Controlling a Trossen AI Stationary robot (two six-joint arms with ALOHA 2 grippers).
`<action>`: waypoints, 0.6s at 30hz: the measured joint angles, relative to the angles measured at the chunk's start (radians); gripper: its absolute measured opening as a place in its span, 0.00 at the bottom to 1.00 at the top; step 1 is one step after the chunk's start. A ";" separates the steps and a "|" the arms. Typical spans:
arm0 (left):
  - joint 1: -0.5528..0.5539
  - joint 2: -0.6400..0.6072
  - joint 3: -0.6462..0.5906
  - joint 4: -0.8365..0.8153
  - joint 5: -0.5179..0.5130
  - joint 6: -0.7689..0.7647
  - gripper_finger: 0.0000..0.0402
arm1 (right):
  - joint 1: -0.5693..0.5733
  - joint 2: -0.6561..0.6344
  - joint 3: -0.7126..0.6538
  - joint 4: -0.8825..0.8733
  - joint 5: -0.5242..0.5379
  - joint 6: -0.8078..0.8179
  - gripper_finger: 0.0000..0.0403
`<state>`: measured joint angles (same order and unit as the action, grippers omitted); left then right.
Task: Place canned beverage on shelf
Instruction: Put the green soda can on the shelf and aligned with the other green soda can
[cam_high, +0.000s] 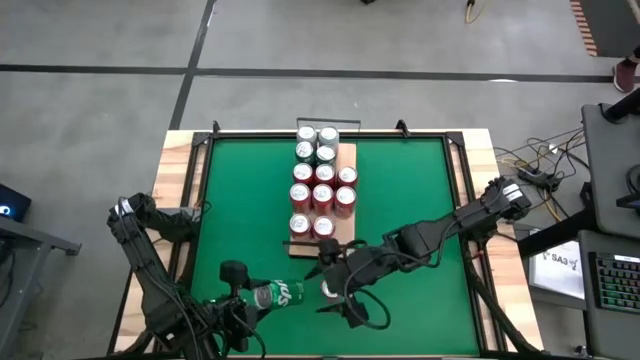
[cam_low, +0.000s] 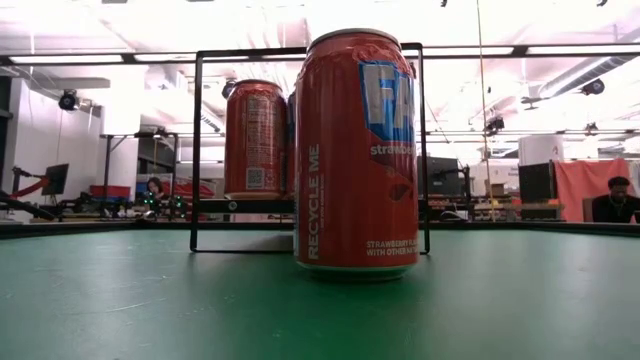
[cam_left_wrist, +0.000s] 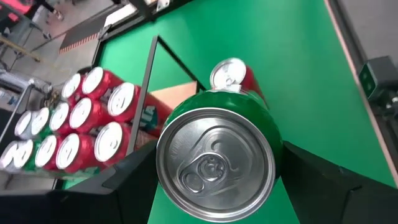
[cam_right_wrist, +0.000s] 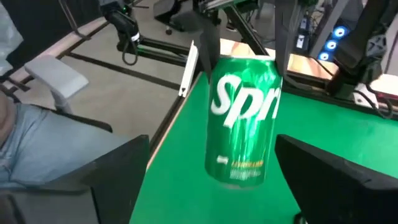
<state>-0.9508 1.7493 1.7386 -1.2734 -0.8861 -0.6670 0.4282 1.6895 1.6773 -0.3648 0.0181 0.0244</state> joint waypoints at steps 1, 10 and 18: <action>0.001 0.000 0.000 0.014 -0.004 0.018 0.68 | 0.002 0.009 0.010 -0.001 0.000 -0.001 0.85; 0.016 0.000 0.000 0.065 -0.037 0.106 0.68 | 0.006 0.048 0.057 -0.036 0.000 0.010 0.87; 0.057 0.000 0.000 0.175 -0.061 0.273 0.68 | -0.002 0.048 0.057 -0.042 0.010 0.066 0.87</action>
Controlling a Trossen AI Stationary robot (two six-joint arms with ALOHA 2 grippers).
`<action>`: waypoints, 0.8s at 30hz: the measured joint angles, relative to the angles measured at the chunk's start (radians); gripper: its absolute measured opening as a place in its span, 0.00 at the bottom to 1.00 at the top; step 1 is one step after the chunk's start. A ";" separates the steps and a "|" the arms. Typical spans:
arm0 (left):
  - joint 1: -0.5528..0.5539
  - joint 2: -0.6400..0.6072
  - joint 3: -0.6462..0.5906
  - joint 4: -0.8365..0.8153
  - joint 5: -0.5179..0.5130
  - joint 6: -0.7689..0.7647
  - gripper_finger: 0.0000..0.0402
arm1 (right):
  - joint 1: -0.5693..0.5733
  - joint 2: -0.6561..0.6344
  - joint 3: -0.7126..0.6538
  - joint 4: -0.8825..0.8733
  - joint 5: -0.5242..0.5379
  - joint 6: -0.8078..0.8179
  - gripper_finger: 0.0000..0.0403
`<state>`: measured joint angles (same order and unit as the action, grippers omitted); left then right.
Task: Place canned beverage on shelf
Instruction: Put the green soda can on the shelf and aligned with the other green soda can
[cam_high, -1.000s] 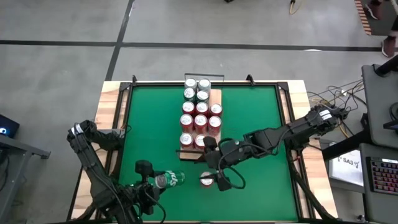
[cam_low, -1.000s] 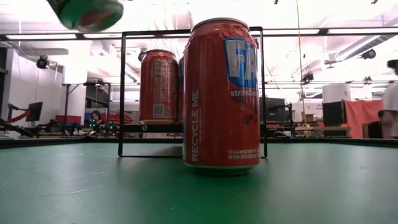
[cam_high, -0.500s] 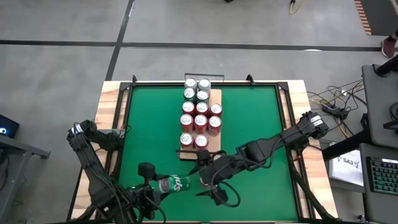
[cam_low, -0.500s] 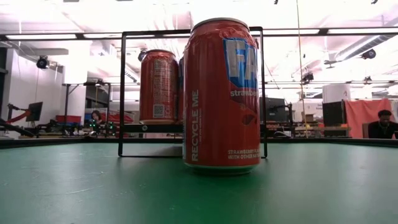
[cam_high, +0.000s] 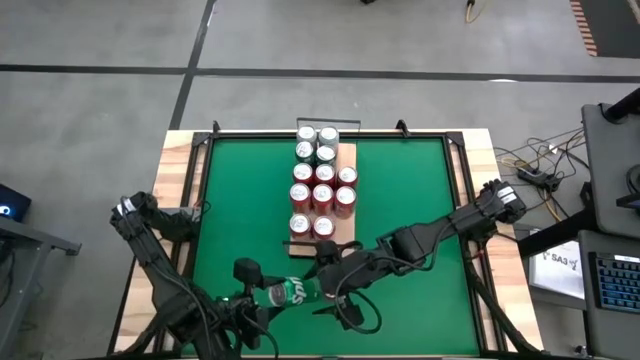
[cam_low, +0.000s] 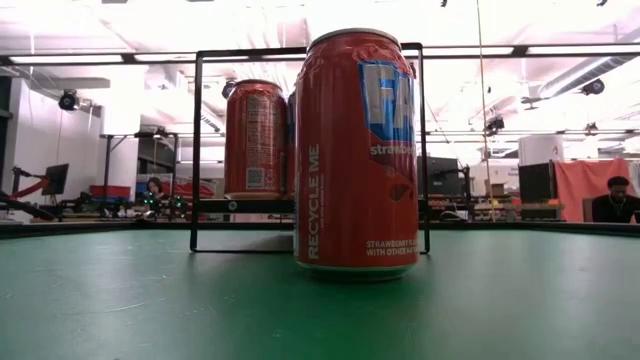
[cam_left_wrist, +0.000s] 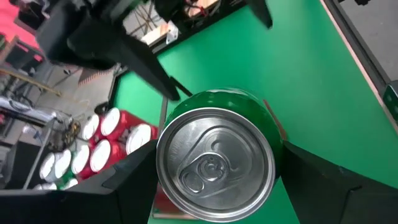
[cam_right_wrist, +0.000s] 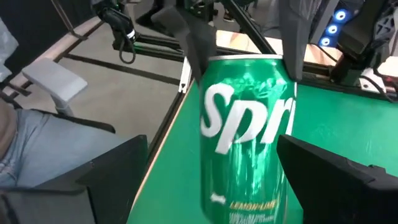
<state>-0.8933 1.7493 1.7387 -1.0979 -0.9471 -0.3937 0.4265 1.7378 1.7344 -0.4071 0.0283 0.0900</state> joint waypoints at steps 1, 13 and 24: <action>0.004 0.000 0.000 0.014 -0.001 0.022 0.68 | -0.001 0.000 0.000 -0.002 0.000 0.006 0.87; 0.030 0.000 0.000 0.148 -0.012 0.187 0.68 | -0.004 0.000 0.000 -0.044 0.001 0.022 0.87; 0.067 0.000 0.000 0.263 -0.017 0.369 0.68 | -0.005 0.000 0.000 -0.046 -0.002 -0.005 0.87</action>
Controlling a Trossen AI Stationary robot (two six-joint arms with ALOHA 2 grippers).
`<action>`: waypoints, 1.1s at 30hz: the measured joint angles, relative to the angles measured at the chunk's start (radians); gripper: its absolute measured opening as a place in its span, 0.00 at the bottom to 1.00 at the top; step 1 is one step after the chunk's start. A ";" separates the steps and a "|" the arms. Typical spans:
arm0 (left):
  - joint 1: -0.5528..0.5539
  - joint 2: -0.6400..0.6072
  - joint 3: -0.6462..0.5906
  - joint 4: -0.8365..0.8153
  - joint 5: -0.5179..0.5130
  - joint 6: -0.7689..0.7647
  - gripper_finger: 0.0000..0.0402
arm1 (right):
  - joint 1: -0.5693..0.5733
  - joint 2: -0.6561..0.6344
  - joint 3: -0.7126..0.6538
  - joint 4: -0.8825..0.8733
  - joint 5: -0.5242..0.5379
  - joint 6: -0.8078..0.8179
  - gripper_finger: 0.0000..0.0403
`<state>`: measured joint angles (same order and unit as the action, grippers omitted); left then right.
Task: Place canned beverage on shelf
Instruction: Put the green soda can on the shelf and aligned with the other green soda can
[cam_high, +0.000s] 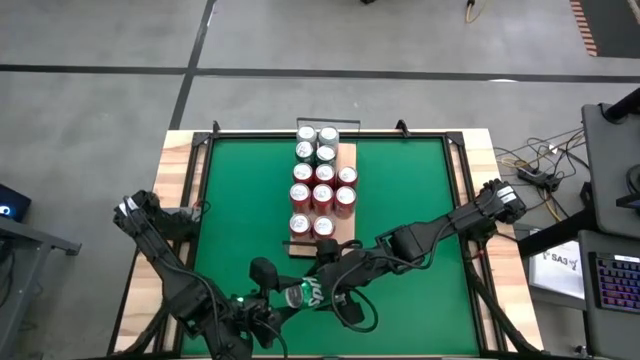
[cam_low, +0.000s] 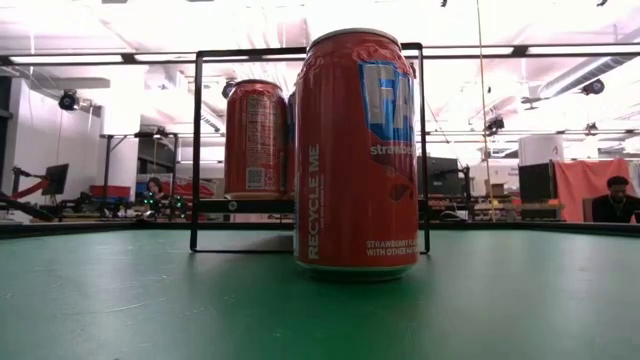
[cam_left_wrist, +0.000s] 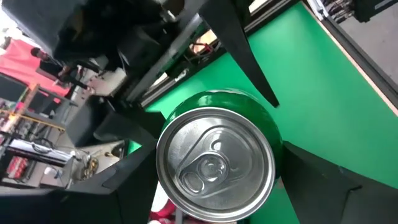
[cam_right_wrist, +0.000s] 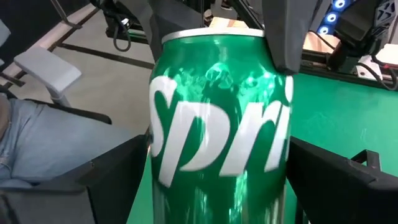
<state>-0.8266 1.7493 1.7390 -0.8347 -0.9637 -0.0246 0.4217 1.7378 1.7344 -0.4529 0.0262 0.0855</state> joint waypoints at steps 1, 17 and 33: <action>0.003 0.000 0.000 0.013 0.000 0.016 0.68 | 0.000 0.000 0.000 0.000 0.000 -0.003 0.87; 0.017 0.000 0.000 0.068 -0.005 0.146 0.84 | -0.008 -0.002 0.002 -0.016 -0.001 -0.079 0.73; 0.036 -0.054 0.002 0.138 -0.100 0.428 0.91 | -0.029 -0.217 -0.014 -0.186 0.431 0.018 0.73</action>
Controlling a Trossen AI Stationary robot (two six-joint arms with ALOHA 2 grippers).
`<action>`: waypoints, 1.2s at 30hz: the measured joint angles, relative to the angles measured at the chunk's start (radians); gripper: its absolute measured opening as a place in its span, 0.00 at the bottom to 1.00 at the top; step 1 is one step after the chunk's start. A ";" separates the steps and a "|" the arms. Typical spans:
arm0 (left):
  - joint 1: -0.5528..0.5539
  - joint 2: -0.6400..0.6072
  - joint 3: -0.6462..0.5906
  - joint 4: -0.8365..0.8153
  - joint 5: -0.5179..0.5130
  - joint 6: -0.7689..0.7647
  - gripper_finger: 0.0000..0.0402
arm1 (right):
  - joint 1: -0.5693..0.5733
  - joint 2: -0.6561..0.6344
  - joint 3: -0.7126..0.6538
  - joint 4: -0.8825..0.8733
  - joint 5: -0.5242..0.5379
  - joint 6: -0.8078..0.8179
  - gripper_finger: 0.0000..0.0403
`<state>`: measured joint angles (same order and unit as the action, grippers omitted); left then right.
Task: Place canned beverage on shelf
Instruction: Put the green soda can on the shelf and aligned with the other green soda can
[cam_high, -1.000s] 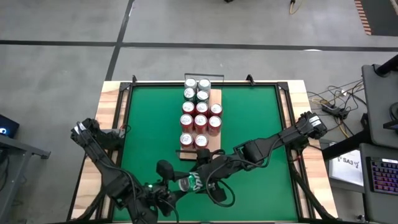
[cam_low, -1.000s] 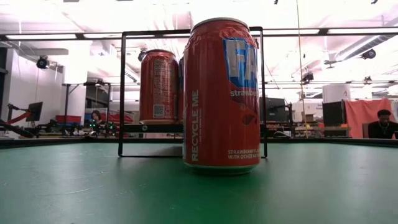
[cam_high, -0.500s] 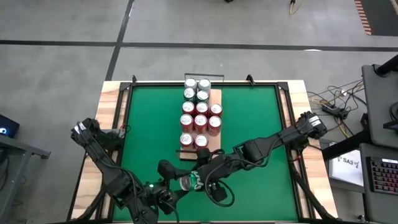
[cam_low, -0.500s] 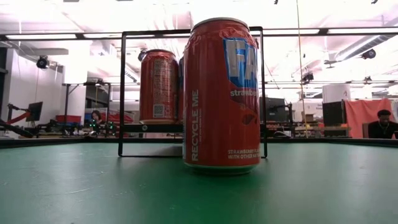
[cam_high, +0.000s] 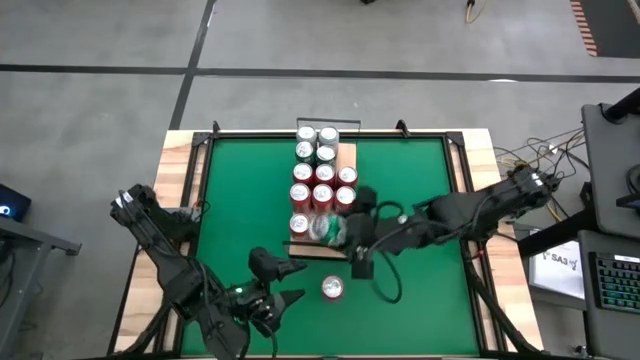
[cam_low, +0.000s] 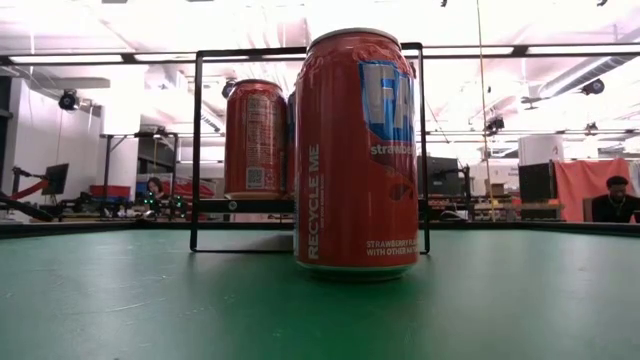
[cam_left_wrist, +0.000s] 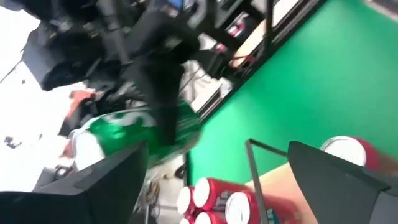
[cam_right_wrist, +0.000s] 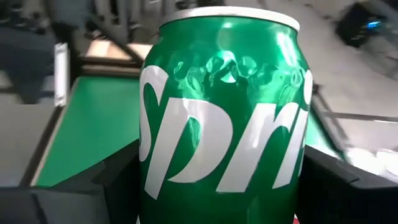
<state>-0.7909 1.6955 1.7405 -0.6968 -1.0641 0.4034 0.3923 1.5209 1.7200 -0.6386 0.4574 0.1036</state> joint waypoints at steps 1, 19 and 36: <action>0.005 -0.011 0.000 0.006 0.029 0.021 0.91 | -0.006 -0.020 -0.013 -0.001 0.012 0.000 0.73; 0.293 -0.159 -0.001 0.017 0.531 0.106 0.91 | -0.360 -0.290 -0.394 0.314 -0.204 -0.146 0.73; 0.457 -0.302 -0.332 0.320 0.639 0.088 0.91 | -0.730 -0.373 -0.755 0.750 -0.510 -0.211 0.73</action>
<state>-0.3344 1.3930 1.4088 -0.3765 -0.4250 0.4910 -0.3377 1.1477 0.9655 0.1116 -0.0527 -0.1074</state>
